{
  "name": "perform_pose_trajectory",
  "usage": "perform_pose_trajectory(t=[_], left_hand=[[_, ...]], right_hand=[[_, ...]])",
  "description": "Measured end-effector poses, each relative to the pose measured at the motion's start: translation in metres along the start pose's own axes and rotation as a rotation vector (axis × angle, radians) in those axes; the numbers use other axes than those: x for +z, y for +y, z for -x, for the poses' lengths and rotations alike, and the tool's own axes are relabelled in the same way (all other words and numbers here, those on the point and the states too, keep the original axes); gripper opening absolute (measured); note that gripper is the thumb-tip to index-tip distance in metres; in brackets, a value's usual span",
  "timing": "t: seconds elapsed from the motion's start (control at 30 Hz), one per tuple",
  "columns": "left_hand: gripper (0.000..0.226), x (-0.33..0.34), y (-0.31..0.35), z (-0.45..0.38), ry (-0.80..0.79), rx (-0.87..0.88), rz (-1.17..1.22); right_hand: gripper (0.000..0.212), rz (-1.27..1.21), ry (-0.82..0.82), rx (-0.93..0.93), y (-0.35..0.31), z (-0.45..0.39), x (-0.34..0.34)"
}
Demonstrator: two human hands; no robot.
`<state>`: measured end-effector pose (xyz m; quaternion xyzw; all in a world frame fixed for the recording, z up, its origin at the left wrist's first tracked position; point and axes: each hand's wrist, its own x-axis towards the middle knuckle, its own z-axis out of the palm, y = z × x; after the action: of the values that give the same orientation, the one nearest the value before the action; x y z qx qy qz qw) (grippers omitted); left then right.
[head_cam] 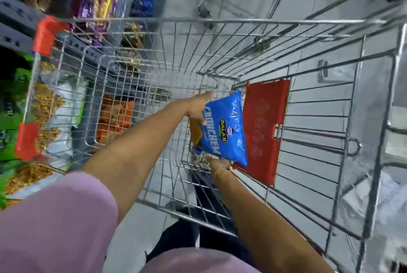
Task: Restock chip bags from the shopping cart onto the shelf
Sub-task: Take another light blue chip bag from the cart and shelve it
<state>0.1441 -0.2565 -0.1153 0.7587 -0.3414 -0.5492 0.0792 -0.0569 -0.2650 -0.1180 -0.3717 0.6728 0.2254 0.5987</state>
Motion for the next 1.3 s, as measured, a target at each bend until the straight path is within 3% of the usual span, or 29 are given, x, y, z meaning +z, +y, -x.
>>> perform_pose_trajectory(t=[0.1, 0.2, 0.27, 0.4, 0.5, 0.67, 0.83, 0.97, 1.2, 1.3], left_hand=[[0.109, -0.005, 0.003, -0.024, -0.081, 0.017, 0.078], [0.093, -0.007, 0.000, -0.035, -0.167, 0.060, 0.009], [0.087, -0.006, -0.006, -0.035, -0.146, 0.046, 0.030], [0.056, -0.012, -0.024, -0.019, -0.005, 0.050, -0.012], [0.062, -0.021, -0.041, 0.009, 0.088, 0.001, 0.034], [0.056, -0.034, -0.066, 0.077, 0.404, -0.081, 0.186], [0.023, -0.044, -0.070, 0.176, 0.701, -0.163, 0.360], [0.021, -0.047, -0.060, 0.270, 0.906, -0.145, 0.462], [0.018, -0.030, -0.026, 0.434, 1.313, -0.027, 0.610], [0.032, -0.018, -0.008, 0.503, 1.490, 0.018, 0.668]], right_hand=[[0.010, -0.139, 0.009, -0.125, 0.001, -0.010, -0.003], [0.004, -0.165, -0.084, -0.182, 0.000, -0.020, -0.013], [0.006, -0.152, -0.131, -0.192, 0.003, -0.024, -0.017], [0.014, -0.300, -0.051, -0.257, 0.004, -0.026, -0.012], [0.022, -0.313, -0.133, -0.294, -0.010, -0.023, -0.009], [0.030, -0.140, -0.176, -0.571, -0.066, -0.007, 0.005], [0.033, 0.123, -0.462, -0.840, -0.121, 0.041, 0.021], [0.025, 0.325, -0.635, -1.052, -0.147, 0.106, 0.043], [0.024, 0.335, -0.965, -1.251, -0.149, 0.270, 0.089], [0.030, 0.360, -1.042, -1.355, -0.139, 0.342, 0.104]])
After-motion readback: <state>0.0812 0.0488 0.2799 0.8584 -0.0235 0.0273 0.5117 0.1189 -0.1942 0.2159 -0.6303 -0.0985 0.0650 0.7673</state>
